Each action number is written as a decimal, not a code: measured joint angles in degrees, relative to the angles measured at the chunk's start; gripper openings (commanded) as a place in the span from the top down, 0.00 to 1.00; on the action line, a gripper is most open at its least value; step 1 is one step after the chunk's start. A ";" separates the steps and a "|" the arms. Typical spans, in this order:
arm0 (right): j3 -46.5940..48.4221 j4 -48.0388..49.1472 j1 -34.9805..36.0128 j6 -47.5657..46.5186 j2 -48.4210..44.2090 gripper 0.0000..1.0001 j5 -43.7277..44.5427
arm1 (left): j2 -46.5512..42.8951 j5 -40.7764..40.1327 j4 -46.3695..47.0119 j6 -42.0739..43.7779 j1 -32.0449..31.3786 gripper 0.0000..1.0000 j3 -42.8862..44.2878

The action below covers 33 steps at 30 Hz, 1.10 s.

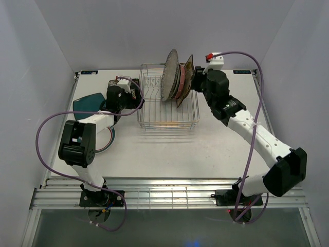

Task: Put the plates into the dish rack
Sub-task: Insert the plate into the dish rack, then pick up the plate at the center of the board.

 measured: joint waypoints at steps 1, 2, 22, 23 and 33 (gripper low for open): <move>-1.46 -0.26 0.00 0.50 -1.73 0.44 0.22 | -0.17 0.00 0.09 0.04 0.00 0.02 -0.09; -3.02 -0.20 0.00 0.98 -3.21 0.44 0.48 | -0.35 -0.02 0.31 0.07 0.00 0.02 -0.22; -32.11 -0.13 -0.85 7.50 -9.07 0.41 -0.37 | -4.33 2.38 2.47 -0.46 0.00 0.06 -3.87; -32.11 0.28 -1.05 7.52 -8.74 0.42 -0.37 | -4.33 2.36 2.47 -0.33 0.02 0.06 -3.89; -32.09 7.78 -2.03 8.81 -2.60 0.49 -1.09 | -4.31 2.78 2.91 0.13 0.00 0.13 -3.89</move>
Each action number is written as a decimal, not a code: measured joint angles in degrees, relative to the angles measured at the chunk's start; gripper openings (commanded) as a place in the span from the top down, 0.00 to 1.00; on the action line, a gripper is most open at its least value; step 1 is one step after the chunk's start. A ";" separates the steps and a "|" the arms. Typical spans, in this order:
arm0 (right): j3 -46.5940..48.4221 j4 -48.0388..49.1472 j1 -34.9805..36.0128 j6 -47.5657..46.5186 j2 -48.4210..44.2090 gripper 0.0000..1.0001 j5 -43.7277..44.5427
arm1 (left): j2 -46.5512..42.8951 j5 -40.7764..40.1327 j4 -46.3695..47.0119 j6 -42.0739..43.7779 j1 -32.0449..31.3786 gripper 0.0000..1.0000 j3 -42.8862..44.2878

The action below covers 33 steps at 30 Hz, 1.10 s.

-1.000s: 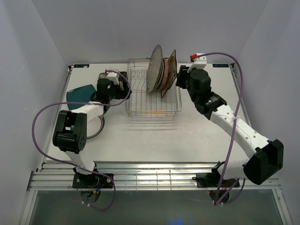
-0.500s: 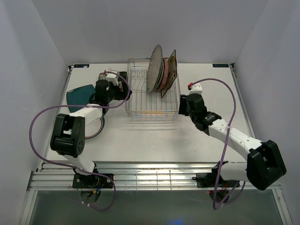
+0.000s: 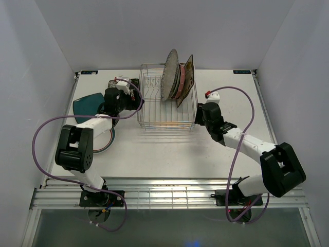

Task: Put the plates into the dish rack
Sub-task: Pick up the plate at the center of the board.

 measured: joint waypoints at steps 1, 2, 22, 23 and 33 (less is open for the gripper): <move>0.02 0.98 -0.07 0.13 0.59 0.50 -0.26 | 0.02 0.07 0.00 0.04 0.00 0.15 0.00; 0.17 1.62 -0.11 0.26 1.36 0.54 -0.42 | 0.07 0.13 0.04 0.15 0.00 0.16 0.00; 3.15 2.21 -0.50 0.66 6.93 0.70 -1.05 | 2.19 0.63 1.25 3.65 -1.44 0.55 0.02; 3.15 2.23 -0.50 0.61 6.93 0.74 -1.07 | 2.21 0.24 1.22 3.91 -1.73 0.57 0.02; 3.19 2.89 -0.50 0.68 6.71 0.92 -1.49 | 2.14 -5.18 1.38 6.32 -4.39 0.78 0.02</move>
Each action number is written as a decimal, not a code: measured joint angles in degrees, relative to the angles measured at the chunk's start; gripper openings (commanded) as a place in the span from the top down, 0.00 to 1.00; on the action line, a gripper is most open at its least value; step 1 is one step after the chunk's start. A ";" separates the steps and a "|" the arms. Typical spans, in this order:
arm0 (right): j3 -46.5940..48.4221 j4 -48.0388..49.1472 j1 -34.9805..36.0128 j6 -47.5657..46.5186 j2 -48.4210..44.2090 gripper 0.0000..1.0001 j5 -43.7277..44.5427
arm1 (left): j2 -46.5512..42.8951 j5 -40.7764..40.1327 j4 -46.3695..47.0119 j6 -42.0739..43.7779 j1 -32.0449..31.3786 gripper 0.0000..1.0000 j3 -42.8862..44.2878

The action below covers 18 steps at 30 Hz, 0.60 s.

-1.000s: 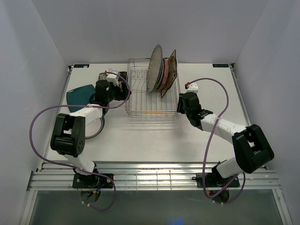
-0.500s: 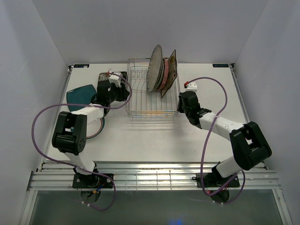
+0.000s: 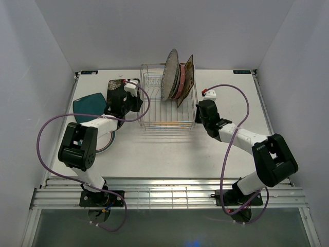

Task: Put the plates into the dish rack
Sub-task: Pick up the plate at the center of the board.

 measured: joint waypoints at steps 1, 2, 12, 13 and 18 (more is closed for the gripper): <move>0.00 -0.04 0.00 0.00 -0.02 0.92 0.00 | -0.04 -0.46 0.00 0.26 -0.17 0.81 0.00; 0.00 -0.11 0.00 0.00 -0.09 0.92 0.00 | -0.09 -0.83 -0.07 0.55 -0.35 0.83 0.00; -1.18 -1.53 0.00 0.17 -2.01 0.92 -0.02 | -0.94 -2.21 -1.40 1.68 -1.55 0.93 -0.07; -1.38 -1.55 0.00 0.22 -2.25 0.92 -0.04 | -1.07 -2.23 -1.42 1.77 -1.62 0.93 -0.20; -1.70 -1.97 -0.33 0.35 -2.78 0.92 -0.46 | -1.68 -2.23 -1.70 2.19 -1.97 0.92 -0.66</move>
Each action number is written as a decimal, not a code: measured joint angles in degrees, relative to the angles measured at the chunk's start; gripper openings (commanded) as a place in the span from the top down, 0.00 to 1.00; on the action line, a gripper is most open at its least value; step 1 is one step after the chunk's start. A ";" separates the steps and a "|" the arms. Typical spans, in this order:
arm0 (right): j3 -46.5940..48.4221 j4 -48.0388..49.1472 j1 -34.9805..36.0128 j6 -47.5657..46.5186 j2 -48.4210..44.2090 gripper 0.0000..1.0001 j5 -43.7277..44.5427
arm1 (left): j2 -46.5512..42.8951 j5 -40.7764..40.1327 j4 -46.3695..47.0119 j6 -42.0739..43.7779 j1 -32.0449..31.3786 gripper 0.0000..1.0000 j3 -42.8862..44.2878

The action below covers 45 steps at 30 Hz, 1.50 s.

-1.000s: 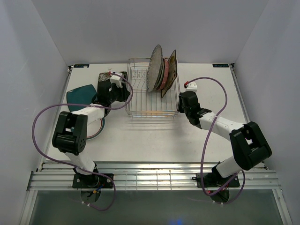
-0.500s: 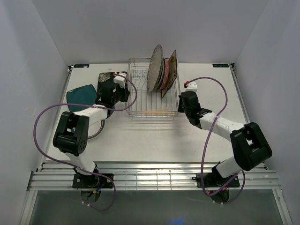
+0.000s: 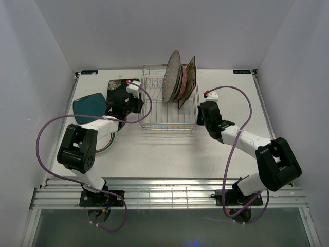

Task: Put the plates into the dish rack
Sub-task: Pick up the plate at the center of the board.

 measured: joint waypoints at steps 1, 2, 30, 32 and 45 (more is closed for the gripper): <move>0.00 -0.09 -0.20 0.00 -0.02 0.92 -0.20 | -0.13 0.00 -0.20 0.11 -0.04 0.92 0.00; 0.00 -0.15 -0.37 0.00 -0.07 0.92 -0.37 | -0.26 0.02 -0.42 0.26 -0.11 0.91 0.00; -0.02 0.52 -3.78 -0.17 -3.06 0.46 -0.61 | -4.42 5.29 -4.04 3.98 -0.87 0.18 -0.09; -0.13 0.66 -3.78 -0.17 -3.69 0.44 -0.61 | -5.22 5.27 -4.11 3.98 -0.87 0.17 -0.09; -7.06 3.74 -3.78 -0.11 -13.64 0.33 -0.42 | -11.96 4.98 -4.46 2.32 3.78 0.02 -0.09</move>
